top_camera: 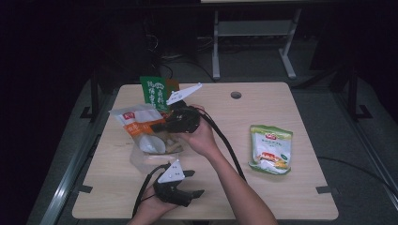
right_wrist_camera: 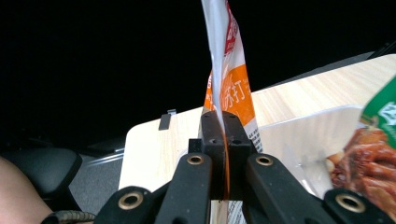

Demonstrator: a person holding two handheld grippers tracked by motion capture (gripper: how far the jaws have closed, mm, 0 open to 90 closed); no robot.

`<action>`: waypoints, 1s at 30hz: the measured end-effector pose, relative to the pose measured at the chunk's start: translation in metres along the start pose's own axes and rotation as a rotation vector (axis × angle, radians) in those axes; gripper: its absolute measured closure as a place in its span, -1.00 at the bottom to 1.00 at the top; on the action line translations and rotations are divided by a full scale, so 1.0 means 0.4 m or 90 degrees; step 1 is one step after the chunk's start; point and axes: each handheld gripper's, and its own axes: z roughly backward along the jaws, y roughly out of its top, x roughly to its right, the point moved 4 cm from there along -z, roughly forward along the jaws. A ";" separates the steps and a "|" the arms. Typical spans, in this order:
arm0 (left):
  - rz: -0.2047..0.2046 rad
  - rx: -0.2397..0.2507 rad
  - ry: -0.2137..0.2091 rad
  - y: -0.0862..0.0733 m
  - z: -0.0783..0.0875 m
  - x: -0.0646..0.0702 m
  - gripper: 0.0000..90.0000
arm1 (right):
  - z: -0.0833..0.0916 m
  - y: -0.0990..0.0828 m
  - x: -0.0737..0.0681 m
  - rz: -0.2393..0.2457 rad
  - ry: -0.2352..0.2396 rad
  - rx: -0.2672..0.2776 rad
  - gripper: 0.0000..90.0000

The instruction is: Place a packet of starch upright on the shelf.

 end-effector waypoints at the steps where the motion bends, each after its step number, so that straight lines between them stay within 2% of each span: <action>1: 0.004 -0.001 0.002 -0.003 0.004 0.000 -0.39 | -0.009 -0.002 -0.002 -0.004 0.004 -0.004 1.00; 6: 0.011 -0.012 0.005 -0.026 0.023 -0.001 -0.39 | -0.053 -0.017 0.002 -0.009 0.026 -0.004 1.00; 12: 0.019 -0.007 -0.001 -0.041 0.036 0.006 -0.39 | -0.103 -0.042 0.014 -0.025 0.052 -0.008 1.00; 15: 0.021 -0.005 -0.004 -0.043 0.036 0.010 -0.39 | -0.126 -0.066 0.023 -0.035 0.048 -0.022 1.00; 17: 0.010 -0.010 0.000 -0.044 0.038 0.009 -0.39 | -0.137 -0.085 0.031 -0.037 0.038 -0.032 0.99; 20: 0.011 -0.009 0.000 -0.045 0.039 0.007 -0.39 | -0.122 -0.103 0.045 -0.059 0.048 -0.010 0.88; 21: 0.012 -0.008 0.000 -0.045 0.039 0.007 -0.39 | -0.114 -0.106 0.046 -0.069 0.058 -0.010 0.77; 22: 0.013 -0.007 0.000 -0.045 0.038 0.007 -0.39 | -0.107 -0.108 0.047 -0.067 0.056 -0.013 0.77; 24: 0.018 -0.002 0.000 -0.043 0.036 0.010 -0.40 | -0.094 -0.113 0.045 -0.050 0.034 -0.033 0.76; 25: 0.012 -0.006 -0.001 -0.043 0.036 0.009 -0.40 | -0.089 -0.116 0.044 -0.048 0.029 -0.045 0.76; 28: 0.006 -0.007 -0.002 -0.043 0.035 0.012 -0.40 | -0.078 -0.126 0.038 -0.035 0.010 -0.085 0.97; 30: 0.005 -0.008 -0.003 -0.043 0.035 0.014 -0.39 | -0.077 -0.132 0.035 -0.024 0.004 -0.096 0.99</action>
